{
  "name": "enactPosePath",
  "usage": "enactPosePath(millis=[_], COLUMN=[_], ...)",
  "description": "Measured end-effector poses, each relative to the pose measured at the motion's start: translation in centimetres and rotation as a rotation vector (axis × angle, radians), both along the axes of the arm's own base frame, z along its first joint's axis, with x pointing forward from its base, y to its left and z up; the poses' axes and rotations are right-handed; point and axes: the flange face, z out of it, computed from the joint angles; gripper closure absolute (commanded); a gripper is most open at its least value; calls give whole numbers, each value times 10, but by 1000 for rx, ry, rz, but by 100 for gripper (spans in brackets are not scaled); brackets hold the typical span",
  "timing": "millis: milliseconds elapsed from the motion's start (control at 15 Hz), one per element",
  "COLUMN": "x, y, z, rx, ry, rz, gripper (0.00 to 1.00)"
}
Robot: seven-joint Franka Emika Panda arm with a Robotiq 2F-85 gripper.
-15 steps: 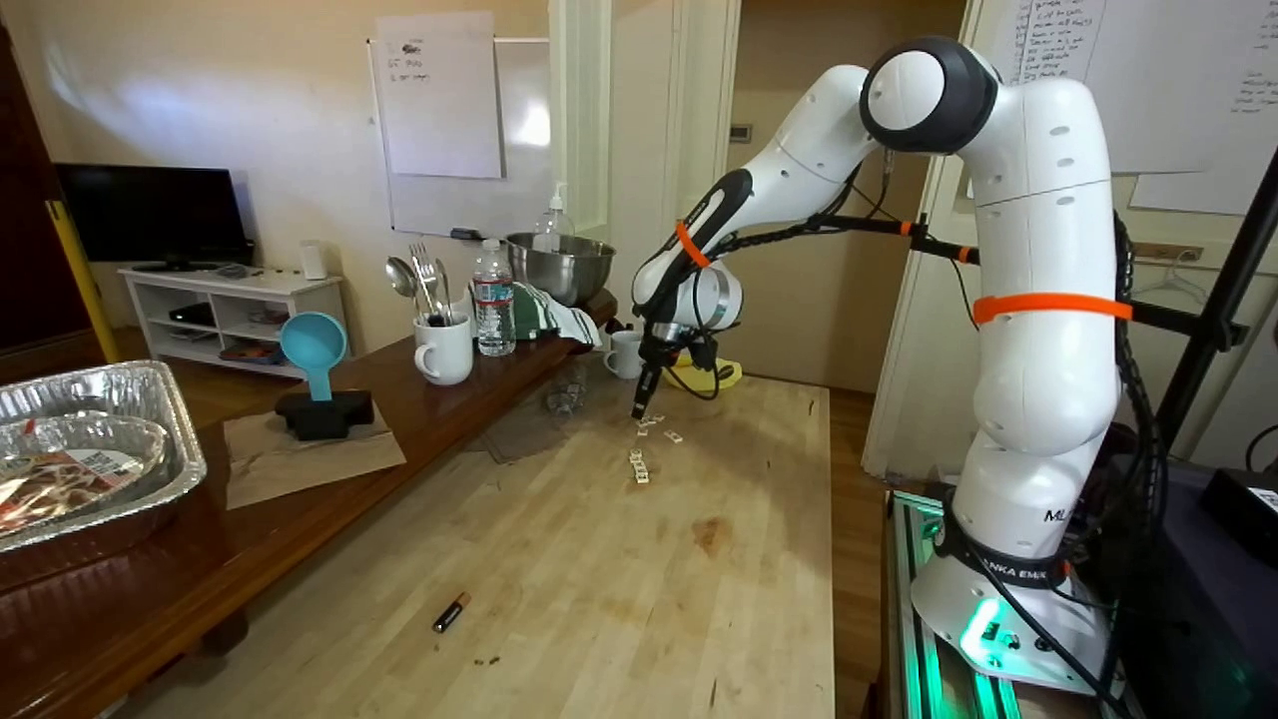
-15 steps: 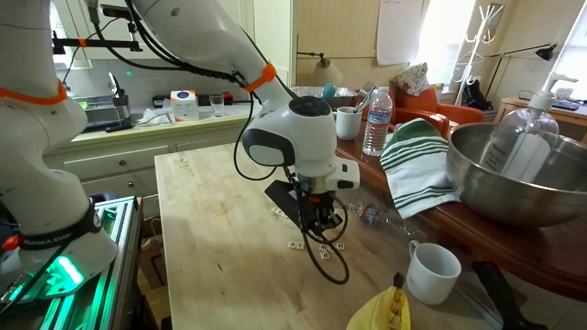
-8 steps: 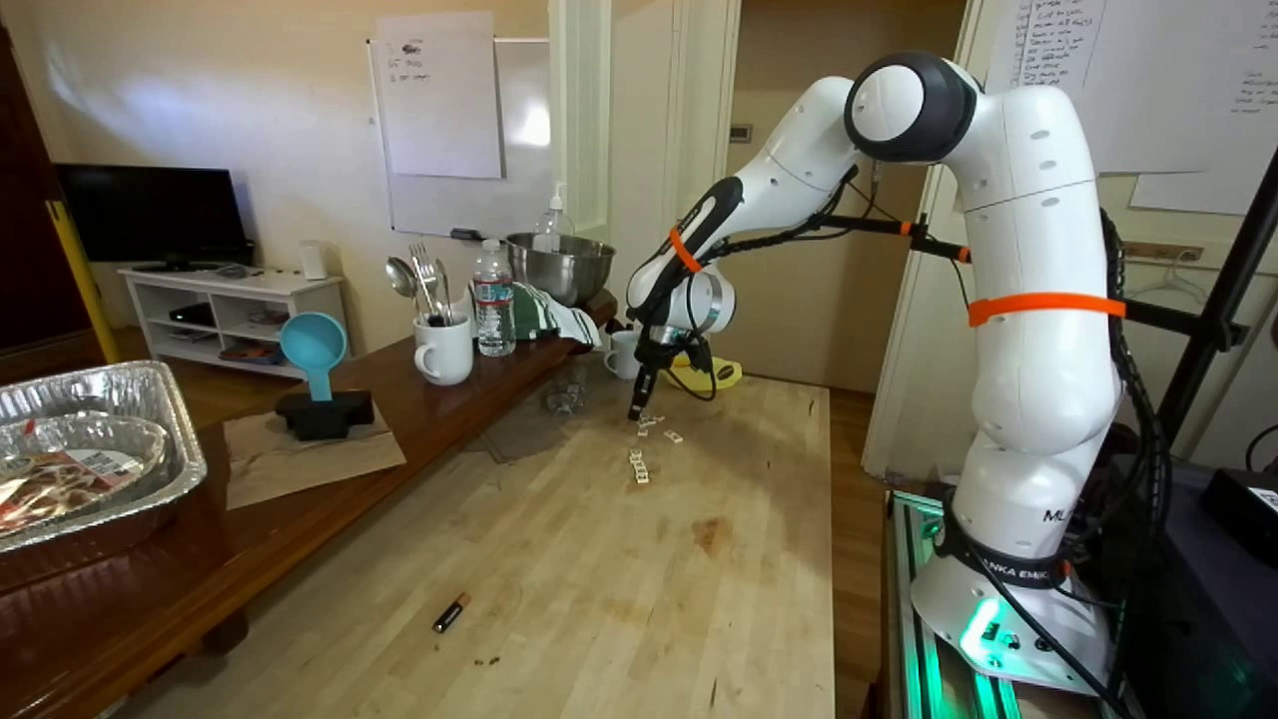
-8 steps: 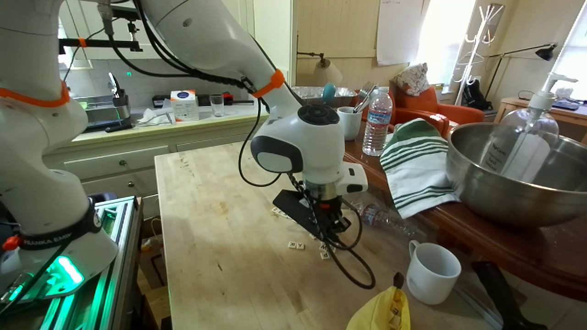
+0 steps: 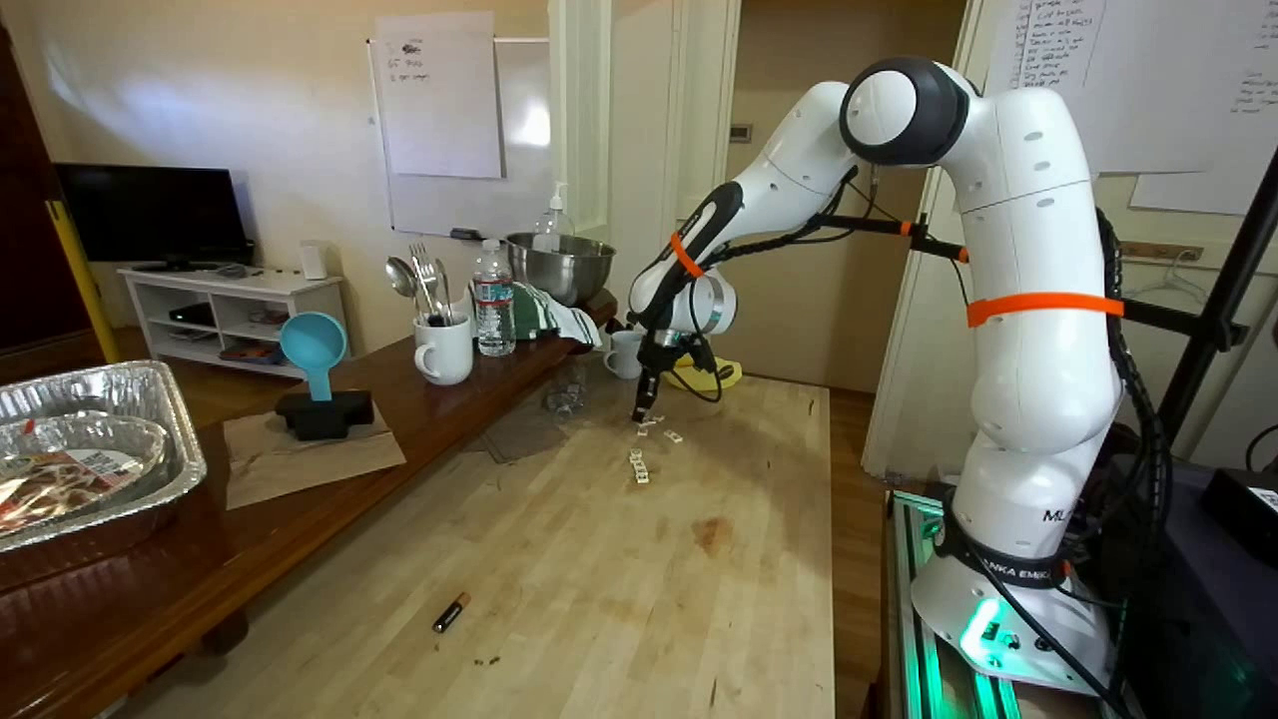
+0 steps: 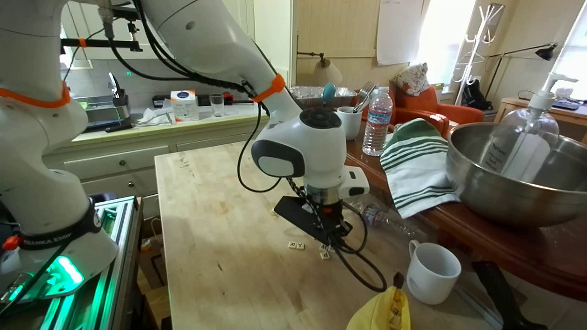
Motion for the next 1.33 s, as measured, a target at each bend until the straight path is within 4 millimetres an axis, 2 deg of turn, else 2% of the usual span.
enactPosePath(millis=[267,467,867,1333], x=[0,3,9,11], y=[0,4,26,43], z=[0,0,-2,0], rx=[0,1,3,-13], ry=[0,-10,-58,-29], rz=[-7,-77,-352,-687], gripper=[100,100,100,100])
